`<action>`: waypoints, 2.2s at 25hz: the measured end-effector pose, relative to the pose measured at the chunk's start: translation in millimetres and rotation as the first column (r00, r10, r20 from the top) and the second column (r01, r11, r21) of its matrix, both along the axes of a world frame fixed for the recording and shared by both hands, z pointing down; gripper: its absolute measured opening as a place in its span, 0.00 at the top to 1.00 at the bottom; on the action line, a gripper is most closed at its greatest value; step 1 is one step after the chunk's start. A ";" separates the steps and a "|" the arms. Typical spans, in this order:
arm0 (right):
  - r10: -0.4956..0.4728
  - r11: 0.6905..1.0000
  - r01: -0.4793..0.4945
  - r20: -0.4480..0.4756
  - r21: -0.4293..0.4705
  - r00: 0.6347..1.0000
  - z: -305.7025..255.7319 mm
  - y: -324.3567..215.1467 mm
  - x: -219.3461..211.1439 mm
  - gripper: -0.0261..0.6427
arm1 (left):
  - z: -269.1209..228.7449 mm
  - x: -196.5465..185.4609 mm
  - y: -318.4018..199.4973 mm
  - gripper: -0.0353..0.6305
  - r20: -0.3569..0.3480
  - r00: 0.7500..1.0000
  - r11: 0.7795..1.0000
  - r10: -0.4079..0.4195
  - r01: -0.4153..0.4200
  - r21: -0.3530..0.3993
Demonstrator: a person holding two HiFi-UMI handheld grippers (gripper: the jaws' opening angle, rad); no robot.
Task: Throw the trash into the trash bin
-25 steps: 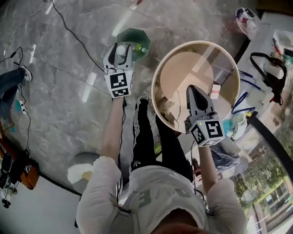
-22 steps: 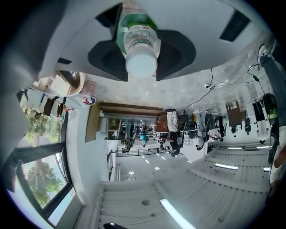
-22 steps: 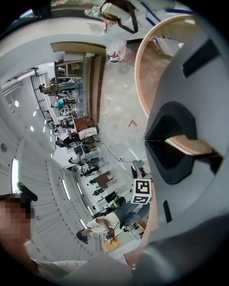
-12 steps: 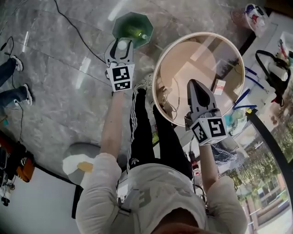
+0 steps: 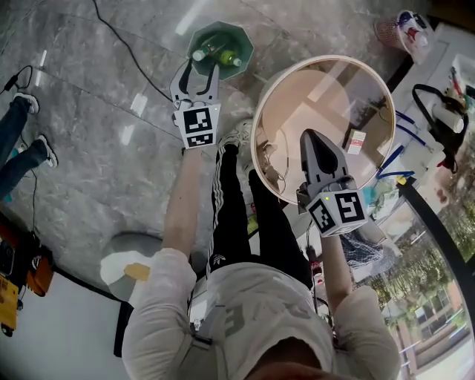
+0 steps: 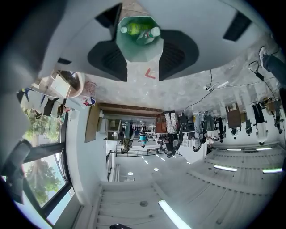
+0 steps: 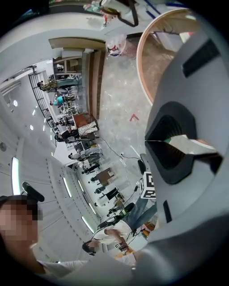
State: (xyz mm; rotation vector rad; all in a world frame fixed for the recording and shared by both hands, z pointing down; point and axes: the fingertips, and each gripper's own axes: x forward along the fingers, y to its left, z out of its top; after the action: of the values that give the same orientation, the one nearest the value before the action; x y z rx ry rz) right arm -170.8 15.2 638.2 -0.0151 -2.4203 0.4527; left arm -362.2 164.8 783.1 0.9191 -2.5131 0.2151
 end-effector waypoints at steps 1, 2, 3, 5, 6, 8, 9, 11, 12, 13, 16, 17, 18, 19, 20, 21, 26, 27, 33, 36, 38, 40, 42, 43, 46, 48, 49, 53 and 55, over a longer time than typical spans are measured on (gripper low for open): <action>-0.002 1.000 0.002 0.006 0.000 1.000 -3.6 1.8 -1.5 0.94 | -5.3 -1.0 1.5 0.63 0.007 1.000 1.000 -0.001 0.001 0.003; -0.003 1.000 0.003 0.012 0.001 1.000 -7.7 3.1 -3.4 0.94 | -11.3 -1.9 2.4 0.63 0.014 1.000 1.000 -0.001 0.001 0.008; -0.005 1.000 0.005 0.021 0.004 1.000 -12.5 4.0 -5.6 0.94 | -18.1 -3.0 2.7 0.63 0.021 1.000 1.000 -0.001 0.001 0.014; -0.007 1.000 0.006 0.042 0.011 0.999 -24.2 5.3 -11.3 0.94 | -34.7 -5.6 2.6 0.63 0.038 0.999 1.000 -0.002 0.001 0.027; -0.007 1.000 0.006 0.053 0.015 0.999 -31.3 6.3 -14.3 0.94 | -44.5 -6.6 2.7 0.63 0.049 0.999 0.999 -0.003 0.001 0.034; -0.006 1.000 0.005 0.080 0.018 0.997 -48.5 10.4 -20.0 0.94 | -67.1 -7.2 3.9 0.63 0.066 0.998 0.999 -0.005 0.002 0.047; -0.006 1.000 0.004 0.095 0.019 0.995 -58.8 13.3 -23.1 0.94 | -79.5 -6.9 5.1 0.63 0.070 0.998 0.999 -0.007 0.003 0.054; -0.007 1.000 0.004 0.121 0.024 0.993 -83.1 19.3 -31.5 0.94 | -107.6 -7.3 6.7 0.63 0.071 0.997 0.997 -0.012 0.006 0.076; -0.006 1.000 0.002 0.135 0.028 0.991 -96.9 21.5 -37.1 0.94 | -124.3 -8.7 6.2 0.63 0.073 0.997 0.996 -0.012 0.005 0.093; -0.003 0.999 -0.003 0.155 0.034 0.988 -111.5 22.9 -43.4 0.94 | -142.8 -10.9 4.4 0.63 0.080 0.997 0.994 -0.007 -0.002 0.114; 0.010 0.998 -0.023 0.229 0.054 0.973 -159.2 23.3 -60.9 0.94 | -205.8 -15.8 -4.9 0.65 0.125 0.992 0.986 0.026 -0.046 0.163; 0.016 0.998 -0.032 0.253 0.061 0.967 -176.4 21.8 -64.4 0.94 | -227.1 -14.9 -7.9 0.69 0.142 0.989 0.984 0.034 -0.058 0.169; 0.024 0.997 -0.045 0.278 0.066 0.960 -194.0 19.2 -66.2 0.94 | -247.7 -12.4 -10.8 0.74 0.159 0.987 0.983 0.040 -0.067 0.170; 0.035 0.996 -0.059 0.303 0.071 0.952 -211.8 16.0 -66.1 0.94 | -267.1 -8.0 -13.7 0.79 0.175 0.984 0.983 0.046 -0.076 0.166; 0.046 0.995 -0.074 0.329 0.073 0.943 -229.5 12.5 -64.0 0.94 | -285.5 -1.5 -17.0 0.83 0.188 0.980 0.983 0.057 -0.088 0.162; 0.058 0.993 -0.091 0.358 0.074 0.932 -246.7 9.2 -60.4 0.94 | -302.9 6.6 -21.1 0.88 0.199 0.977 0.980 0.076 -0.109 0.164; 0.098 0.981 -0.167 0.488 0.100 0.867 -320.0 -3.4 -29.7 0.94 | -393.3 61.9 -54.9 0.91 0.240 0.941 0.919 0.237 -0.297 0.258; 0.101 0.976 -0.183 0.502 0.116 0.859 -328.8 -7.1 -21.4 0.94 | -413.2 73.1 -62.0 0.92 0.258 0.933 0.903 0.251 -0.322 0.285; 0.156 0.954 -0.271 0.557 0.130 0.816 -351.3 -31.7 22.9 0.94 | -504.0 124.6 -95.4 0.93 0.351 0.893 0.812 0.280 -0.416 0.409; 0.178 0.947 -0.299 0.580 0.119 0.795 -352.7 -41.6 49.5 0.94 | -528.4 151.9 -104.3 0.93 0.396 0.873 0.781 0.285 -0.451 0.433; 0.198 0.944 -0.315 0.589 0.101 0.784 -351.8 -46.6 60.6 0.94 | -538.2 162.7 -106.7 0.93 0.410 0.866 0.771 0.287 -0.462 0.437; 0.217 0.942 -0.324 0.589 0.082 0.779 -351.2 -48.1 63.8 0.94 | -544.1 165.1 -105.7 0.93 0.413 0.864 0.773 0.288 -0.464 0.433; 0.226 0.942 -0.328 0.587 0.071 0.777 -351.9 -47.9 62.3 0.94 | -548.6 164.0 -104.0 0.93 0.419 0.861 0.771 0.289 -0.468 0.431; 0.228 0.942 -0.328 0.587 0.069 0.777 -352.6 -47.5 60.8 0.94 | -551.4 163.5 -103.1 0.93 0.424 0.859 0.767 0.289 -0.472 0.434; 0.226 0.944 -0.323 0.585 0.065 0.779 -352.6 -46.2 59.0 0.94 | -556.4 165.4 -101.3 0.93 0.435 0.854 0.760 0.286 -0.478 0.440; 0.224 0.945 -0.320 0.586 0.063 0.778 -351.9 -46.3 59.9 0.94 | -556.2 168.2 -101.6 0.93 0.434 0.855 0.760 0.284 -0.476 0.442; 0.224 0.946 -0.319 0.587 0.063 0.778 -351.9 -46.1 60.6 0.94 | -555.7 169.5 -101.4 0.93 0.433 0.856 0.761 0.284 -0.475 0.442; 0.228 0.942 -0.329 0.587 0.069 0.777 -353.9 -47.4 63.0 0.94 | -553.0 170.2 -104.7 0.93 0.414 0.858 0.751 0.304 -0.483 0.451; 0.239 0.935 -0.346 0.581 0.077 0.778 -354.6 -52.6 66.4 0.94 | -550.4 170.4 -113.2 0.93 0.401 0.855 0.740 0.329 -0.497 0.452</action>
State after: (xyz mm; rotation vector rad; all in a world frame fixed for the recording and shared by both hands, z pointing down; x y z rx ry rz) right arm -104.4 -37.4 283.6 0.3674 -3.0672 0.4031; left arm -191.8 51.6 232.7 1.8169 -2.6434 -0.2721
